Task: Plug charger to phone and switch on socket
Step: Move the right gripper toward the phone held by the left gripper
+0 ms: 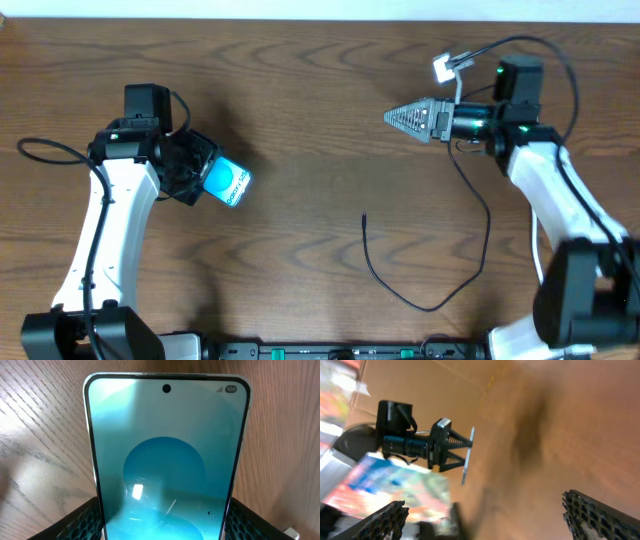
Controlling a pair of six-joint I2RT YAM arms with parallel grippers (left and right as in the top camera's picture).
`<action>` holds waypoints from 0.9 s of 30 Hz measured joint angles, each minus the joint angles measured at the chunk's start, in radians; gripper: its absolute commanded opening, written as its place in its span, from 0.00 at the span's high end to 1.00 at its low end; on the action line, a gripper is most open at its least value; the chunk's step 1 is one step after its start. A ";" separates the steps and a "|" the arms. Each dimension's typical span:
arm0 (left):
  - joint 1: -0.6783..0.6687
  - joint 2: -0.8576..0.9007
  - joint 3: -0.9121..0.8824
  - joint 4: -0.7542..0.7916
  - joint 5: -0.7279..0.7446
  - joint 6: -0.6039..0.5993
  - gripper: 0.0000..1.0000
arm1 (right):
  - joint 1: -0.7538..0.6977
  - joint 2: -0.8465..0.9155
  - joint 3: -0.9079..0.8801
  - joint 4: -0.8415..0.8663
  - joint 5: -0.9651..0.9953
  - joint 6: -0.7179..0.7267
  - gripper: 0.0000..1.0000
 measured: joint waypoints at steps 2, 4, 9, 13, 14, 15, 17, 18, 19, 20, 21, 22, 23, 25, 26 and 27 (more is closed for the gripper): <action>0.000 0.000 0.000 0.001 0.003 -0.019 0.93 | 0.000 0.100 0.000 0.004 -0.051 0.085 0.02; 0.000 0.000 0.000 0.000 0.003 -0.045 0.93 | 0.002 0.141 0.000 0.007 -0.067 0.117 0.02; 0.000 0.000 0.000 -0.004 0.003 -0.149 0.93 | 0.038 0.183 0.000 0.043 -0.083 0.158 0.02; 0.000 0.000 0.000 -0.039 0.003 -0.245 0.93 | 0.113 0.183 0.000 0.087 -0.065 0.169 0.02; 0.000 0.000 0.000 -0.045 0.003 -0.266 0.93 | 0.134 0.183 0.000 0.087 -0.047 0.173 0.01; 0.000 0.000 0.000 -0.048 0.003 -0.289 0.93 | 0.150 0.183 0.000 0.088 -0.030 0.174 0.01; 0.000 0.000 0.000 -0.050 0.003 -0.354 0.93 | 0.190 0.183 0.000 0.090 0.016 0.178 0.01; 0.000 0.000 0.000 -0.051 0.003 -0.373 0.93 | 0.213 0.183 0.000 0.091 0.047 0.183 0.01; 0.000 0.000 0.000 -0.052 0.003 -0.397 0.93 | 0.228 0.183 0.000 0.092 0.069 0.186 0.01; 0.000 0.000 0.000 -0.052 0.003 -0.418 0.93 | 0.246 0.183 0.000 0.092 0.087 0.188 0.01; -0.001 0.000 0.000 -0.053 0.003 -0.438 0.93 | 0.267 0.183 0.000 0.094 0.114 0.192 0.01; -0.004 0.000 0.000 -0.052 0.003 -0.461 0.93 | 0.287 0.183 0.000 0.099 0.138 0.195 0.01; -0.008 0.000 0.000 -0.052 0.003 -0.475 0.93 | 0.307 0.183 0.000 0.106 0.156 0.196 0.01; -0.026 0.000 0.000 -0.052 0.002 -0.500 0.93 | 0.337 0.183 0.000 0.116 0.186 0.199 0.01; -0.041 0.000 0.000 -0.051 -0.002 -0.514 0.93 | 0.356 0.183 0.000 0.124 0.203 0.201 0.01; -0.057 0.000 0.000 -0.051 -0.006 -0.523 0.93 | 0.364 0.183 0.000 0.125 0.210 0.201 0.01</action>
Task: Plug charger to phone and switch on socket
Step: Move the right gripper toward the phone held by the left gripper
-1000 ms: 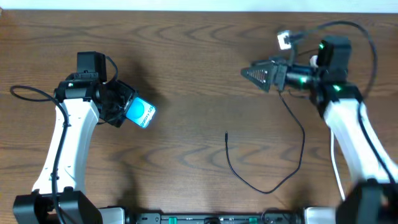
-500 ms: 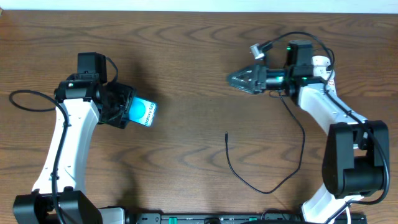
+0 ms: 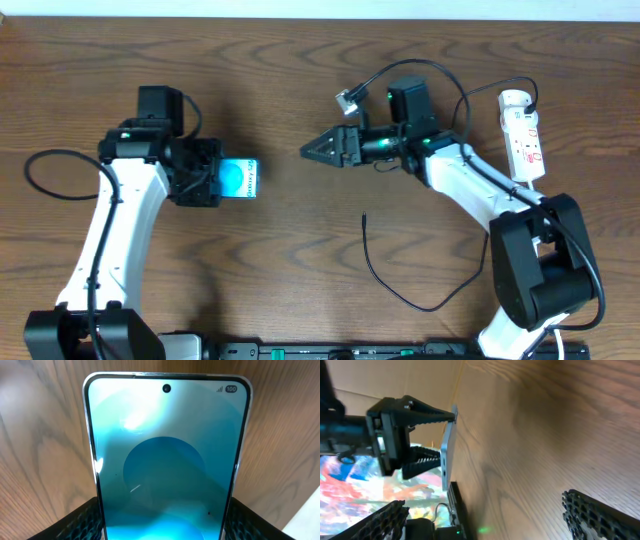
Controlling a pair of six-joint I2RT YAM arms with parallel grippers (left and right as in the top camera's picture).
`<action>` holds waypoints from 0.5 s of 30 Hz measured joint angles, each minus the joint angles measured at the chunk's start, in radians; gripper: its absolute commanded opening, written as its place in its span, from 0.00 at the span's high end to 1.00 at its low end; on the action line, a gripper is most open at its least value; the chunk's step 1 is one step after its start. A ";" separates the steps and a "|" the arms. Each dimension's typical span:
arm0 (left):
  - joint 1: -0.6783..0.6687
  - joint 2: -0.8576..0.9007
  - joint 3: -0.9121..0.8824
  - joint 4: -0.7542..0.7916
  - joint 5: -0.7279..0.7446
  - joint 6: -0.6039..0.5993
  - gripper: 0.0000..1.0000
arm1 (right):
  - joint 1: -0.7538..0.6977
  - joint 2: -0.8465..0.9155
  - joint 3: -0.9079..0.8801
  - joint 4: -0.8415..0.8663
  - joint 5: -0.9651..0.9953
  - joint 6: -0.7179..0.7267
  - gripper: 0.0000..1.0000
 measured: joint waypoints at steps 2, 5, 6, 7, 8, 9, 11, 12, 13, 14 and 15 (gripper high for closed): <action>-0.029 0.000 0.000 0.000 -0.012 -0.019 0.93 | 0.021 0.000 0.000 0.000 0.018 0.001 0.01; -0.068 0.000 0.000 0.003 -0.032 -0.045 0.93 | 0.048 0.000 0.000 0.001 0.047 0.002 0.01; -0.076 0.000 0.000 0.006 -0.036 -0.051 0.93 | 0.053 0.000 0.000 0.001 0.054 0.002 0.01; -0.081 0.000 0.000 0.006 -0.039 -0.056 0.93 | 0.056 0.000 0.000 0.001 0.058 0.004 0.01; -0.090 0.000 0.000 0.006 -0.044 -0.064 0.93 | 0.057 0.000 0.000 0.001 0.061 0.004 0.01; -0.097 0.000 0.000 0.006 -0.045 -0.071 0.93 | 0.060 0.000 0.000 0.001 0.064 0.005 0.01; -0.113 0.000 0.000 0.007 -0.050 -0.083 0.93 | 0.062 0.000 0.000 0.001 0.069 0.005 0.01; -0.120 0.000 0.000 0.007 -0.051 -0.090 0.93 | 0.062 0.000 0.000 0.001 0.072 0.005 0.01; -0.129 0.000 0.000 0.009 -0.051 -0.097 0.93 | 0.063 0.000 0.000 0.001 0.076 0.005 0.01; -0.135 0.000 0.000 0.011 -0.051 -0.101 0.93 | 0.063 0.000 0.000 0.001 0.081 0.005 0.01; -0.142 0.000 0.000 0.014 -0.051 -0.104 0.93 | 0.063 0.000 0.000 0.001 0.082 0.005 0.01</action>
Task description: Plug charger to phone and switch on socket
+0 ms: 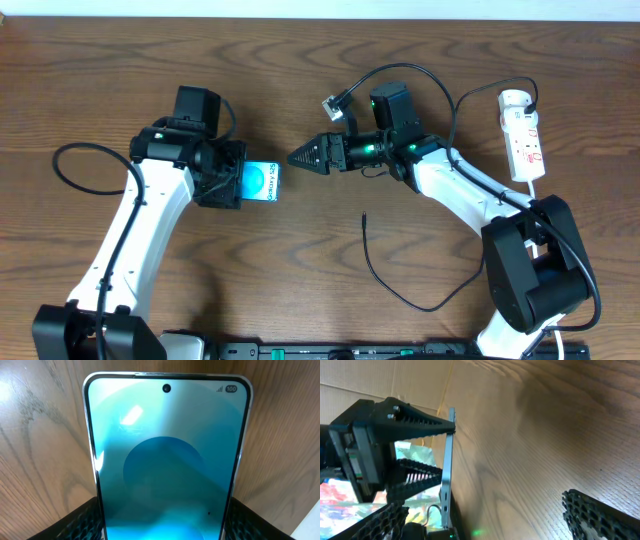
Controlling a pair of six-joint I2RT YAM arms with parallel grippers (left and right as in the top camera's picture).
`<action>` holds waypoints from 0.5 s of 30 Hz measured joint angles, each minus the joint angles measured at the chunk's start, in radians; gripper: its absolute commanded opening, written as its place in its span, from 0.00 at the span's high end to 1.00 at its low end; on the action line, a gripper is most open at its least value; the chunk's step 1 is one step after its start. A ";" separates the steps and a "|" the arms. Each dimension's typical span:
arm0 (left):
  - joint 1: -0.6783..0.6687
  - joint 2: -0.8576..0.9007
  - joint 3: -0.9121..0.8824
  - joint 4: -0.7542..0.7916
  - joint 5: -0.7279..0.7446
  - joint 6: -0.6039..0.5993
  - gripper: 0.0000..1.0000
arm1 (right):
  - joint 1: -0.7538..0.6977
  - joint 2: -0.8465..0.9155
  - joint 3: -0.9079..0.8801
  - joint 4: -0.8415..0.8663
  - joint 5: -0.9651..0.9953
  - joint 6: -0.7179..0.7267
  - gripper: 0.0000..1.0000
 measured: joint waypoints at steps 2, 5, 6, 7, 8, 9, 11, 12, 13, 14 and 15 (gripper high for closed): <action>-0.017 0.000 0.000 0.008 0.000 -0.015 0.93 | 0.005 0.000 0.000 0.000 0.008 0.000 0.01; -0.035 0.000 0.000 0.018 0.000 -0.026 0.93 | 0.031 0.000 0.000 0.002 0.017 0.000 0.01; -0.039 0.000 0.000 0.019 0.000 -0.028 0.93 | 0.040 0.000 0.000 0.003 0.019 0.000 0.01; -0.045 0.000 0.000 0.022 0.000 -0.034 0.93 | 0.047 0.000 0.000 0.006 0.020 0.002 0.01; -0.050 0.000 0.000 0.023 0.000 -0.041 0.92 | 0.054 0.000 0.000 0.010 0.021 0.007 0.01; -0.055 0.000 0.000 0.024 0.000 -0.045 0.93 | 0.058 0.000 0.000 0.013 0.022 0.009 0.01; -0.061 0.000 0.000 0.033 0.000 -0.048 0.93 | 0.061 0.000 0.000 0.022 0.022 0.022 0.01; -0.063 0.000 0.000 0.035 0.000 -0.049 0.93 | 0.061 0.000 0.000 0.024 0.022 0.024 0.01; -0.063 0.000 0.000 0.036 0.000 -0.051 0.93 | 0.061 0.000 0.000 0.027 0.021 0.029 0.01; -0.063 0.000 0.000 0.036 0.000 -0.052 0.93 | 0.062 0.000 0.000 0.029 0.020 0.033 0.01; -0.063 0.000 0.000 0.037 0.000 -0.053 0.93 | 0.065 0.000 0.000 0.035 0.018 0.039 0.01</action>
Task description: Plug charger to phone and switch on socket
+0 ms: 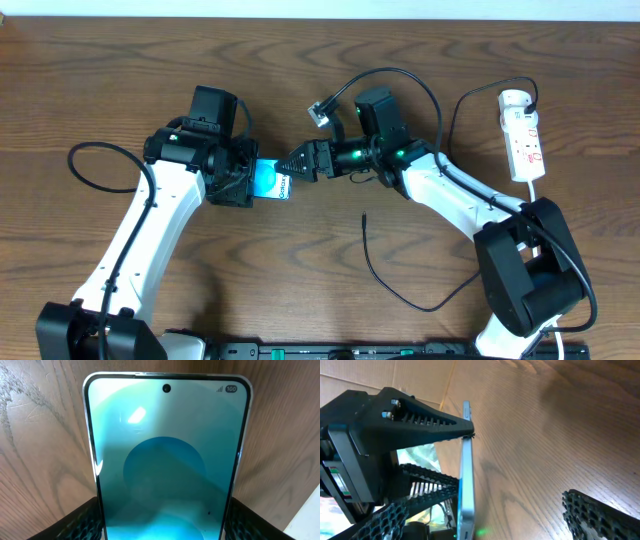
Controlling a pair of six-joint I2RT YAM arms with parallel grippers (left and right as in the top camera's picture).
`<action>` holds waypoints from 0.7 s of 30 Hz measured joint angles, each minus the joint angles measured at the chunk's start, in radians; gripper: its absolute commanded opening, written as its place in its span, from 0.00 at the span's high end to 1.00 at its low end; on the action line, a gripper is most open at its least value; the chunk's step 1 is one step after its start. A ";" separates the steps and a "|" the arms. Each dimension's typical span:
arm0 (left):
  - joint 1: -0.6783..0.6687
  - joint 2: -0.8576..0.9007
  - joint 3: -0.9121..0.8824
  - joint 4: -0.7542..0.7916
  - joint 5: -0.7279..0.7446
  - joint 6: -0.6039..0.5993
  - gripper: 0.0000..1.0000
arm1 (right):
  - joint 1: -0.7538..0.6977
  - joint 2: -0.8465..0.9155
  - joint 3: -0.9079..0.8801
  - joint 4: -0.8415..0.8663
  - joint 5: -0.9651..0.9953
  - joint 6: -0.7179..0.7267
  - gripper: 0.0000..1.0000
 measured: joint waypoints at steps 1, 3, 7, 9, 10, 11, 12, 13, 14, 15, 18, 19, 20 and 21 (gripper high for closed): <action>0.000 0.000 0.000 0.000 0.000 -0.002 0.93 | 0.004 0.000 0.000 0.005 -0.002 0.005 0.01; 0.000 0.000 0.000 0.003 0.006 -0.011 0.93 | 0.016 0.000 0.000 0.023 -0.006 0.013 0.01; 0.000 0.000 0.000 0.017 0.033 -0.020 0.93 | 0.031 0.000 0.000 0.040 -0.013 0.032 0.01; 0.000 0.000 0.000 0.018 0.043 -0.025 0.93 | 0.035 0.000 0.000 0.041 -0.013 0.038 0.02; 0.000 0.000 0.000 0.018 0.052 -0.029 0.93 | 0.035 0.000 0.000 0.042 -0.013 0.041 0.02; 0.000 0.000 0.000 0.019 0.056 -0.034 0.93 | 0.035 0.000 0.000 0.042 -0.013 0.045 0.03; 0.000 0.000 0.000 0.021 0.061 -0.037 0.93 | 0.035 0.000 0.000 0.041 -0.013 0.050 0.04; 0.000 0.000 0.000 0.021 0.067 -0.043 0.93 | 0.036 0.000 0.000 0.042 -0.013 0.056 0.05; 0.000 0.000 0.000 0.022 0.073 -0.047 0.93 | 0.037 0.000 0.000 0.042 -0.013 0.063 0.08; 0.000 0.000 0.000 0.022 0.080 -0.051 0.93 | 0.037 0.000 0.000 0.043 -0.013 0.068 0.09; -0.005 0.000 0.000 0.022 0.090 -0.071 0.93 | 0.039 0.000 0.000 0.045 -0.012 0.092 0.15; -0.008 0.000 0.000 0.023 0.093 -0.077 0.93 | 0.039 0.000 0.000 0.046 -0.012 0.102 0.17; -0.012 0.000 0.000 0.023 0.097 -0.084 0.93 | 0.040 0.000 0.000 0.046 -0.012 0.110 0.18; -0.017 0.000 0.000 0.023 0.099 -0.095 0.93 | 0.040 0.000 0.000 0.046 -0.012 0.120 0.20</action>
